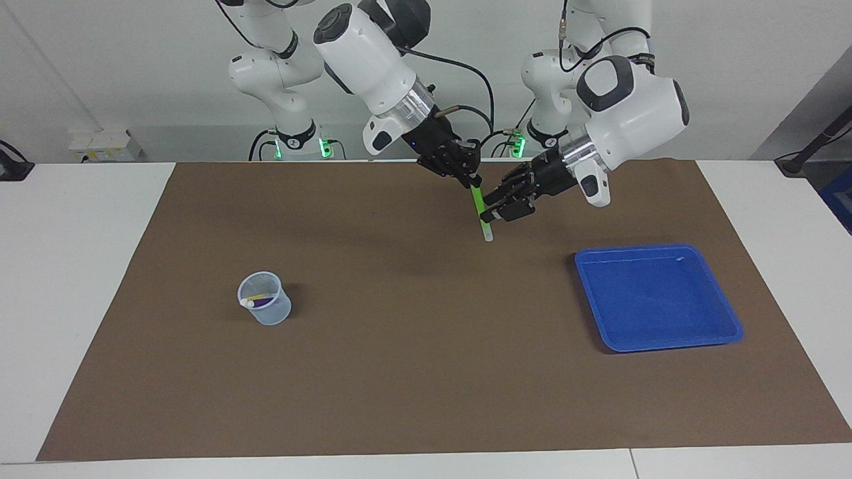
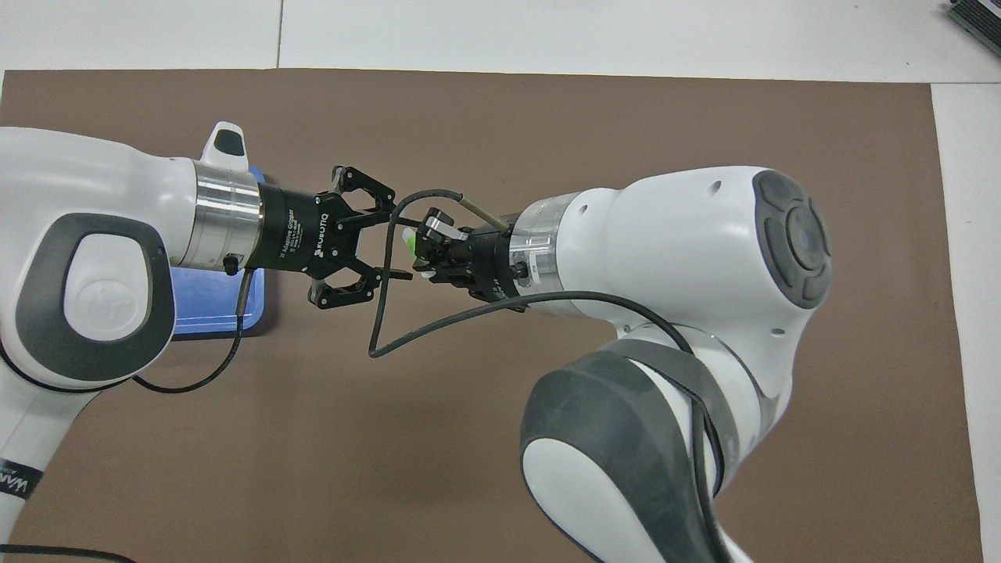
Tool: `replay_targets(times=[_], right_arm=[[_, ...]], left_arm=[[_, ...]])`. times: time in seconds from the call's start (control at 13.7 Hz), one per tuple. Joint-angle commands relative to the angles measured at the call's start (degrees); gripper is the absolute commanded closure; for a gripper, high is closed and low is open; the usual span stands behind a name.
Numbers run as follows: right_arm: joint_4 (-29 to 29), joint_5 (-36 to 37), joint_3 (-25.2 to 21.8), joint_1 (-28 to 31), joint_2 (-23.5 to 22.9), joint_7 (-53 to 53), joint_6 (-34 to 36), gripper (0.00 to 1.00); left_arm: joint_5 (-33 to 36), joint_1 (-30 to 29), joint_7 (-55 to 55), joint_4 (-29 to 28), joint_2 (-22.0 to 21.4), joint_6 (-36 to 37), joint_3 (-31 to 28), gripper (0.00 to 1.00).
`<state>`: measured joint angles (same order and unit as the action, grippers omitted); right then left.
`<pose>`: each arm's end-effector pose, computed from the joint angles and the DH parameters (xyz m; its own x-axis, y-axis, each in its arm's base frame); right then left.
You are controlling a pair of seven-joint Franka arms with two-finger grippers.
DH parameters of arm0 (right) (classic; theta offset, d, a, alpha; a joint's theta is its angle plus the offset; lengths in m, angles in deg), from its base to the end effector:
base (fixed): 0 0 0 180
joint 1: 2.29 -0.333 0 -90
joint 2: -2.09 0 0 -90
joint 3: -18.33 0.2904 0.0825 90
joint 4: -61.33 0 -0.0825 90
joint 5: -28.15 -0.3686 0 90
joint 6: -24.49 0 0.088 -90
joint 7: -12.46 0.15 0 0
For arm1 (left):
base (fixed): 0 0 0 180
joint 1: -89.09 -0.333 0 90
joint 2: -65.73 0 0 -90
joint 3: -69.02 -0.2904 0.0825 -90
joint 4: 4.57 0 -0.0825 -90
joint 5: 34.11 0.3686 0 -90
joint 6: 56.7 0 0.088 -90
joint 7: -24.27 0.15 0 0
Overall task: Right arm passes pens to left for tray arrangement
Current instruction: 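Close the left gripper on the pen and open the right gripper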
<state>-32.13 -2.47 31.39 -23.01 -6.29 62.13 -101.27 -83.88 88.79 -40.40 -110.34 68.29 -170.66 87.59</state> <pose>0.5199 0.3815 0.5250 0.8846 -0.4235 -0.1952 -0.4517 -0.6742 -0.5843 0.5315 -0.2546 0.4777 0.4027 0.6114 -0.6812 0.9148 -0.2934 0.2775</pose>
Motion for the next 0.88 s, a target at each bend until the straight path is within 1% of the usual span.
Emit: replay_targets(times=[0.0, 0.37, 0.44, 0.51, 0.58, 0.8], right_arm=[[-0.76, -0.50, 0.21, 0.24, 0.38, 0.24, -0.55, 0.85], [-0.76, -0.50, 0.21, 0.33, 0.38, 0.16, -0.46, 0.85], [-0.76, -0.50, 0.21, 0.33, 0.38, 0.16, -0.46, 0.85], [-0.76, -0.50, 0.21, 0.33, 0.38, 0.16, -0.37, 0.85], [-0.76, -0.50, 0.21, 0.33, 0.38, 0.07, -0.37, 0.85], [-0.76, -0.50, 0.21, 0.42, 0.38, 0.07, -0.37, 0.85]], left_arm=[[0.81, 0.48, 0.86, -1.29, -0.72, -1.09, -0.29, 0.53], [0.81, 1.18, 0.95, -1.81, -0.89, -1.88, -0.29, 0.54], [0.81, 1.18, 0.95, -1.99, -0.89, -1.97, -0.29, 0.66], [0.81, 1.18, 1.04, -1.99, -0.89, -1.97, -0.29, 0.84], [0.81, 1.18, 1.82, -1.82, -0.89, -1.79, -0.29, 1.00], [0.81, 1.27, 2.36, -1.82, -0.89, -1.97, -0.29, 1.00]])
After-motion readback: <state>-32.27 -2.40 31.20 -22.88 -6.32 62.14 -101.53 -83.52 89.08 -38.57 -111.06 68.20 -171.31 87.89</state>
